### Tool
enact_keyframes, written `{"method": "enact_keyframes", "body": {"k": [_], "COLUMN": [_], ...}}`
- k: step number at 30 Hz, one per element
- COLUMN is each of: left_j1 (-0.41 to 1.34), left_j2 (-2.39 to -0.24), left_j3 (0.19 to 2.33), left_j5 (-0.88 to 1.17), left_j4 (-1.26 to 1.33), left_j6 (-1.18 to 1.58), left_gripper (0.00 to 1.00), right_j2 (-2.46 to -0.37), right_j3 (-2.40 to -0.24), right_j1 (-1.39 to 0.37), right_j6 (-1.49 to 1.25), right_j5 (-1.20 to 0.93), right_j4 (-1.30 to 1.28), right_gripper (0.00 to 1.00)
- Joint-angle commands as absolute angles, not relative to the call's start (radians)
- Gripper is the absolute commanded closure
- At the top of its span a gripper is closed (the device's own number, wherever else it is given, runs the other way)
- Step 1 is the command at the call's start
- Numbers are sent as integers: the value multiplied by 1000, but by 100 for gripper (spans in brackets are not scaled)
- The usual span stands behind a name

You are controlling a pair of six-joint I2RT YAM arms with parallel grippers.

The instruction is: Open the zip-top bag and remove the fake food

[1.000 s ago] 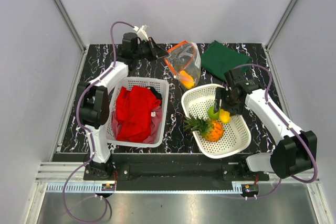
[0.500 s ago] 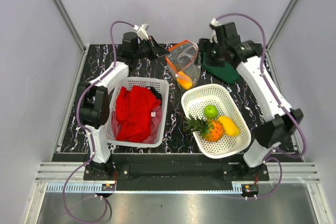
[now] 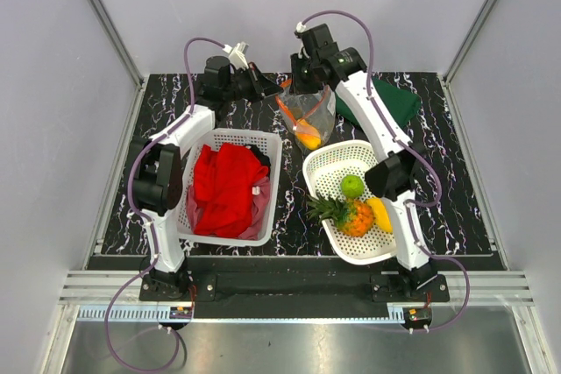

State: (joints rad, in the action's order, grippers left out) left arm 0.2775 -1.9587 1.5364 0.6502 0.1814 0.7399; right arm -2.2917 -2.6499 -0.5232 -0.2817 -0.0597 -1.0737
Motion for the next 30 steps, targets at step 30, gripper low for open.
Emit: {"method": "enact_keyframes", "body": {"k": [30], "left_j1": [291], "left_j2": [-1937], "left_j3": [1608], "left_j5": [634], "left_j4": [245], "left_j6": [778], "left_gripper": [100], "right_j2": [-2405], "right_j3": [-2318], "right_j1": [-480], "right_j6": [-195], "right_j5": [20], "right_j4": [-970], "right_gripper": [67]}}
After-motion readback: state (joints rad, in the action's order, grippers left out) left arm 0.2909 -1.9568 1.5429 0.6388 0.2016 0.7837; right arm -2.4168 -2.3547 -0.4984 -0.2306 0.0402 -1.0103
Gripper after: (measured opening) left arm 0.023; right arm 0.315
